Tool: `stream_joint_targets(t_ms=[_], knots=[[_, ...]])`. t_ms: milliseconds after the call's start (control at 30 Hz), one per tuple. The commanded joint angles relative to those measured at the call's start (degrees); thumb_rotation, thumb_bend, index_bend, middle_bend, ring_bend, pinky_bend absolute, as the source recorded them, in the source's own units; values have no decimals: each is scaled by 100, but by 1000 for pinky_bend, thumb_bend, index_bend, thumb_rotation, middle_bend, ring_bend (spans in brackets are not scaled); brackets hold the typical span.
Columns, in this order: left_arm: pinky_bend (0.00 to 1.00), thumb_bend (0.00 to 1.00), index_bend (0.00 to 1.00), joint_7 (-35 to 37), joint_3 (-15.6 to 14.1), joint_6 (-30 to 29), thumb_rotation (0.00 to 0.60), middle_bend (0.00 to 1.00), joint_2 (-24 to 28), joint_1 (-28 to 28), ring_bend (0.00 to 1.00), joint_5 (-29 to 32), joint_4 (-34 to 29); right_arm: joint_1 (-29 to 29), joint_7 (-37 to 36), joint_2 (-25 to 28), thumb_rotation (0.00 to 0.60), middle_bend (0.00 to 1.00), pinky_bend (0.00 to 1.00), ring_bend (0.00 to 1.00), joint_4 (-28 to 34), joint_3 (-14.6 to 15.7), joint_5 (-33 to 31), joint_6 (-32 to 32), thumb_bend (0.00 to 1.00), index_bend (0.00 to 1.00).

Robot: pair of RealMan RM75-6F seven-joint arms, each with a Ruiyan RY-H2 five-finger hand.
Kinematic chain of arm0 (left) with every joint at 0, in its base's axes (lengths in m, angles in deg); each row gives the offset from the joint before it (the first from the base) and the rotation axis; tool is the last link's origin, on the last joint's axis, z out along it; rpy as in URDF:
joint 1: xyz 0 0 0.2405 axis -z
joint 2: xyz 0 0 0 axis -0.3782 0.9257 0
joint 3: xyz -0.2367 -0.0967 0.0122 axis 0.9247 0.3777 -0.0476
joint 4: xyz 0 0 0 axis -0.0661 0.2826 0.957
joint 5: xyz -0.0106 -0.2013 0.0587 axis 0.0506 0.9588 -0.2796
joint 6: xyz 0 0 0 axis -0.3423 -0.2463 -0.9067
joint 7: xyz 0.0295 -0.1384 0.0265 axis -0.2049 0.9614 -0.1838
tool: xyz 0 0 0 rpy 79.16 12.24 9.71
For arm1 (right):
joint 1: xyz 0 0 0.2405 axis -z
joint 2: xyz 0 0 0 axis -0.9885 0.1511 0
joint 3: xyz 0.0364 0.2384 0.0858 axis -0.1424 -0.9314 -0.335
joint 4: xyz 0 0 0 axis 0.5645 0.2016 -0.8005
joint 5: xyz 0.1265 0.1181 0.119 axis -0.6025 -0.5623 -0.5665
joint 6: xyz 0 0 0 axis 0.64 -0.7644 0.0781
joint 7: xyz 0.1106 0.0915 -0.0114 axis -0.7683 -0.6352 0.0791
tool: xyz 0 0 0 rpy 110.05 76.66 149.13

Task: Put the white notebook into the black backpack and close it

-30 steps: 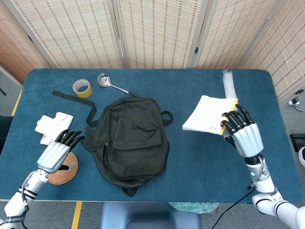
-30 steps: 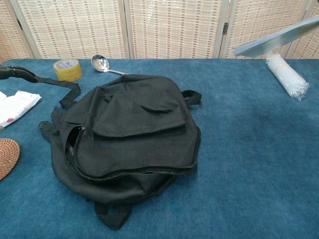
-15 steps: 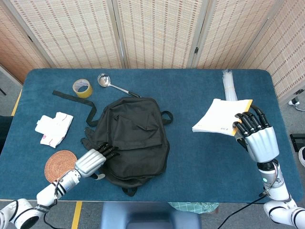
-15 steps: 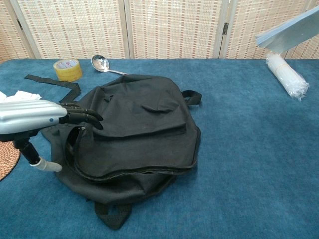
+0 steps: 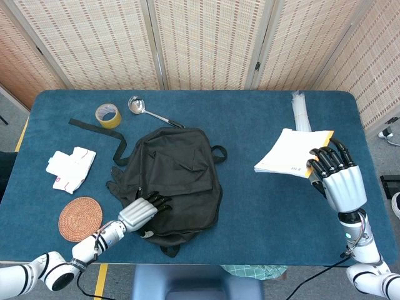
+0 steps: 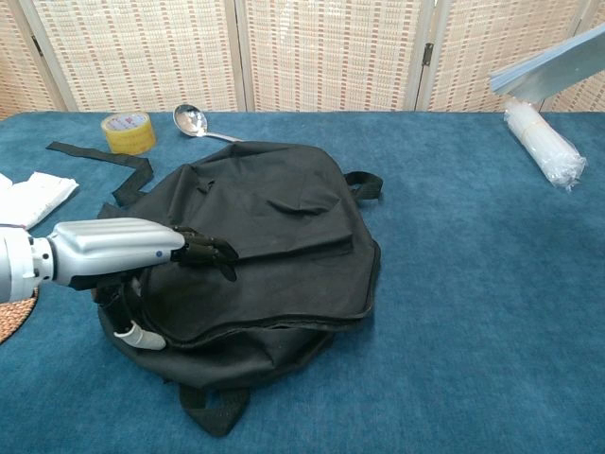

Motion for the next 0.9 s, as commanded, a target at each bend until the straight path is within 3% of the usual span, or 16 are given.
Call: stream_joint_targets(t_ms=[33,633,900], knots=[[0,260,245,26,40,-66,600,90,-107,23,119,92,63,6,-37,-22,600,455,247,388,-36,-15,-8,20,510,712],[16,274,458,738,96,-349,600,200,-435,102,199,263,334,77,-231,-128,600,455,248,388,-257,-64,-67,83,509,713],[17,274,437,712,123,-496,600,202,-322,113,200,303,226,91,-282,-160,600,455,248,388,-304,-80,-62,79,509,713]])
